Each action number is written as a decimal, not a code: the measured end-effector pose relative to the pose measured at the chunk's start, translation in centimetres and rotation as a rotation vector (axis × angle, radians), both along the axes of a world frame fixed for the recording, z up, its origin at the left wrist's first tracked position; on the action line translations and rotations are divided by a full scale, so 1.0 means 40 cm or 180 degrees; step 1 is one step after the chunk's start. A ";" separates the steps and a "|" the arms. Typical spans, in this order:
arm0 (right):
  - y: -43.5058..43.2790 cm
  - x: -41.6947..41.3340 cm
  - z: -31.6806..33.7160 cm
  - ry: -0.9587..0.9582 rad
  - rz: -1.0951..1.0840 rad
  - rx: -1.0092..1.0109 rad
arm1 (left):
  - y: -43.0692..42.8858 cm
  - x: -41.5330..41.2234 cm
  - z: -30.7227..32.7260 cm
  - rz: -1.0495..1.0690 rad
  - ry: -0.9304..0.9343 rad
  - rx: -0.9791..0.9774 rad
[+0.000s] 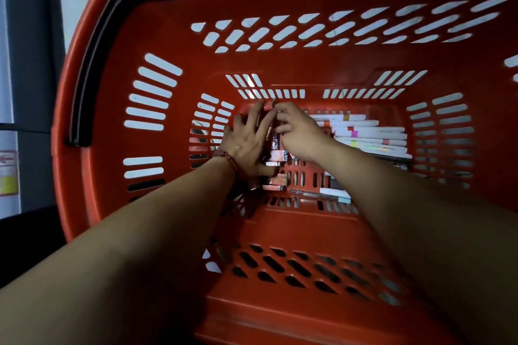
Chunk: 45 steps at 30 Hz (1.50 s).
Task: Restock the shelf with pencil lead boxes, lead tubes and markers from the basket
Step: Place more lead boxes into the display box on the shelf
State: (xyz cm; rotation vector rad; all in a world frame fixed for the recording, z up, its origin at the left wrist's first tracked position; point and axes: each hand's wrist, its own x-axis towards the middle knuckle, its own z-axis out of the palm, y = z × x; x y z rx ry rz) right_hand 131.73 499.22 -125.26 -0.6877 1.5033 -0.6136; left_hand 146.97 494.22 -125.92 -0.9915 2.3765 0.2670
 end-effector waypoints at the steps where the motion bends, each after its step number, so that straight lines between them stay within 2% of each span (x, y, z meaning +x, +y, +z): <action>1: 0.000 0.005 -0.002 -0.0136 0.0020 0.0080 | -0.005 0.002 -0.001 -0.0017 0.0065 0.0046; 4: 0.012 0.027 -0.005 -0.0177 -0.0086 0.0177 | -0.015 -0.001 -0.008 -0.0008 0.0263 0.0245; 8: 0.010 -0.010 -0.030 0.0420 -0.0871 0.0209 | -0.023 -0.008 -0.016 -0.0007 0.0277 0.0294; 13: 0.023 -0.061 -0.053 0.0702 -0.1035 0.0388 | -0.035 -0.027 -0.010 0.0115 0.0312 0.0510; 18: 0.026 -0.038 -0.038 0.0664 -0.0903 0.0469 | -0.019 -0.022 -0.006 -0.0041 0.0218 0.0438; 24: 0.035 -0.027 -0.028 0.0684 -0.0425 0.0412 | -0.016 -0.035 -0.008 -0.0027 0.0271 0.0411; 31: 0.037 -0.028 -0.018 0.0685 -0.0366 0.0438 | -0.013 -0.045 -0.001 0.0168 0.0278 0.0430; 39: 0.041 -0.031 -0.034 0.0586 -0.0161 0.0416 | -0.030 -0.037 -0.012 0.0569 0.0615 0.0461; 45: 0.039 -0.036 -0.021 0.0433 -0.0010 0.0446 | -0.033 -0.040 -0.004 0.0323 0.0556 0.0384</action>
